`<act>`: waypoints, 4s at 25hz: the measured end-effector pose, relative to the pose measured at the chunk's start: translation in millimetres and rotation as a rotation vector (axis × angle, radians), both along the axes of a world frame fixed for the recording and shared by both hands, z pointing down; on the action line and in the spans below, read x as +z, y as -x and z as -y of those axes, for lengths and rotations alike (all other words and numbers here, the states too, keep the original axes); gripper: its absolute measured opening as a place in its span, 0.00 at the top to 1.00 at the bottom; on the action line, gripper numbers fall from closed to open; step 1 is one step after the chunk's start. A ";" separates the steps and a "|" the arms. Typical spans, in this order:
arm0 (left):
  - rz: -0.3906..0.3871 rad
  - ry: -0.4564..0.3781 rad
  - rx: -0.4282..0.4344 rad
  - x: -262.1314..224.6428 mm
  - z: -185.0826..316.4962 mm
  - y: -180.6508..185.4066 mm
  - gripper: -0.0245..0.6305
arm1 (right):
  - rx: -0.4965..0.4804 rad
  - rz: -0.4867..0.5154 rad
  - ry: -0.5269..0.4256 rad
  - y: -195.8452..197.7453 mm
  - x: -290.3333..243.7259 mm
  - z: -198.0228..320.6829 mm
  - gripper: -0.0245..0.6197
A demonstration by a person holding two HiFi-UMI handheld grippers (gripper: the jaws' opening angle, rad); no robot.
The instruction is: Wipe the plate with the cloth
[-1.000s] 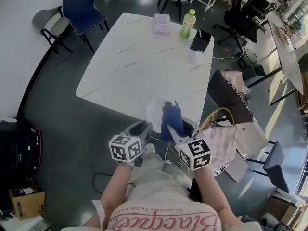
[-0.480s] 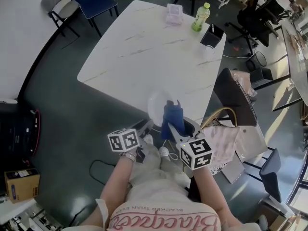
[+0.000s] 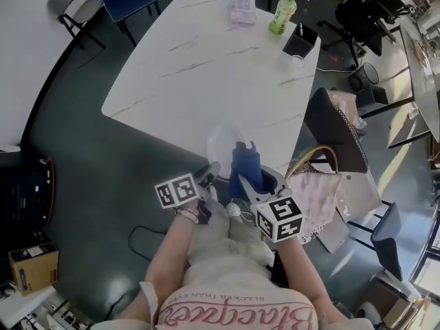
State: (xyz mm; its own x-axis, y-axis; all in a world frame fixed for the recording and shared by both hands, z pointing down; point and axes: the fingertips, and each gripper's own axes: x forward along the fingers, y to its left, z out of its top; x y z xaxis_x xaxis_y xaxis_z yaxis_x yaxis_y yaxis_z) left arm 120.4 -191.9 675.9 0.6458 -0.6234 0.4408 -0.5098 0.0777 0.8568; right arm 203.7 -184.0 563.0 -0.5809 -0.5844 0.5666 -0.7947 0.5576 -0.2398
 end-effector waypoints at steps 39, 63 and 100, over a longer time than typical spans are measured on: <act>0.111 -0.349 0.071 -154.0 32.6 -7.3 0.94 | 0.108 0.033 -0.295 -22.3 -121.4 26.3 0.75; 0.316 -0.835 0.254 -277.1 73.3 3.5 0.94 | 0.246 0.081 -0.621 8.6 -248.4 42.3 0.76; 0.283 -0.930 0.179 -332.2 69.2 -4.7 0.94 | 0.389 -0.080 -0.690 -61.1 -262.7 93.9 0.75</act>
